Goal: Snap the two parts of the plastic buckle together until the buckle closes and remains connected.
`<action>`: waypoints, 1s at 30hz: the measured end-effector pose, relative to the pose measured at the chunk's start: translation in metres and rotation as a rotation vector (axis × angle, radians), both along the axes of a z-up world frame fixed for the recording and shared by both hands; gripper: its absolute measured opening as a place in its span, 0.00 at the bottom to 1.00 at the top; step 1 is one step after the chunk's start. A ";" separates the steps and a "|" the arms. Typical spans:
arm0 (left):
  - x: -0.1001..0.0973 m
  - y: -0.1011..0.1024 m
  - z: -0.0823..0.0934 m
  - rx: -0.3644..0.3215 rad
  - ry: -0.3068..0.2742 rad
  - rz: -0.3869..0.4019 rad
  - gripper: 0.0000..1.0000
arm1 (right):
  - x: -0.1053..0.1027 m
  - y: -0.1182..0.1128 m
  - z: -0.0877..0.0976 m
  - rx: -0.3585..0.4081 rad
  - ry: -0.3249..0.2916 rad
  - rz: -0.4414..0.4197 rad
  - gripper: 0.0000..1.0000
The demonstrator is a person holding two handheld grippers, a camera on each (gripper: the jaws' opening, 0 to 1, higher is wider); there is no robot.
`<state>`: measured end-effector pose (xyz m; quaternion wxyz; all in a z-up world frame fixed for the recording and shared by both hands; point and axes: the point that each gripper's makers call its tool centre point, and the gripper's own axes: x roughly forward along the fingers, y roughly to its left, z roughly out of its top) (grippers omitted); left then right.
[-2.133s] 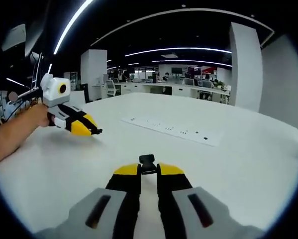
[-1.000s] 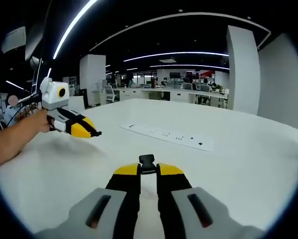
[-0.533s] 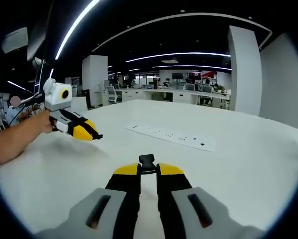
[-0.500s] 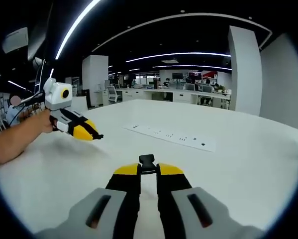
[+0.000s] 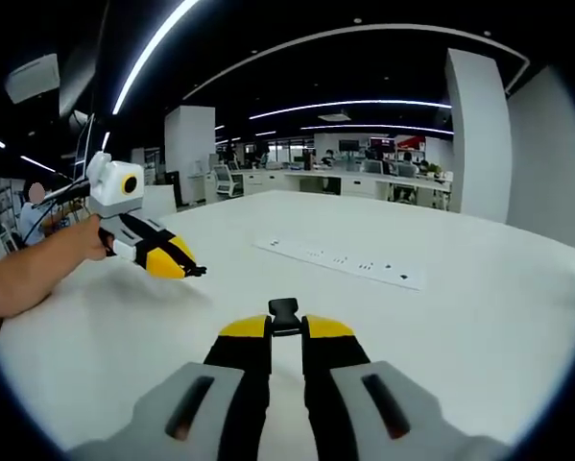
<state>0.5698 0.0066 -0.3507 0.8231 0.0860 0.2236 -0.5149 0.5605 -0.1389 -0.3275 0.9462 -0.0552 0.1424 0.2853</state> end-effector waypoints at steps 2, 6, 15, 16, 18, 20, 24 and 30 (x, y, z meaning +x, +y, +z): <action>-0.002 0.001 0.000 -0.002 -0.009 0.007 0.09 | 0.000 0.000 -0.001 -0.004 0.004 0.002 0.10; -0.004 0.000 -0.003 0.006 -0.015 0.004 0.09 | -0.002 0.001 -0.003 -0.010 0.008 0.004 0.10; -0.018 -0.002 -0.002 -0.008 0.003 -0.017 0.09 | -0.008 0.001 -0.005 -0.010 0.016 0.006 0.10; -0.020 -0.001 -0.004 -0.004 0.004 -0.015 0.09 | -0.009 0.002 -0.005 -0.011 0.017 0.007 0.10; -0.024 0.001 -0.006 -0.002 0.009 -0.013 0.09 | -0.011 0.002 -0.005 -0.009 0.018 0.010 0.10; -0.027 0.004 -0.006 -0.005 0.010 -0.006 0.09 | -0.014 0.004 -0.004 -0.007 0.018 0.012 0.10; -0.034 0.005 -0.001 -0.034 0.014 0.004 0.09 | -0.020 0.004 -0.008 -0.015 0.031 0.003 0.10; -0.048 0.002 -0.002 -0.022 0.009 -0.009 0.10 | -0.032 0.008 -0.007 -0.010 0.033 0.015 0.10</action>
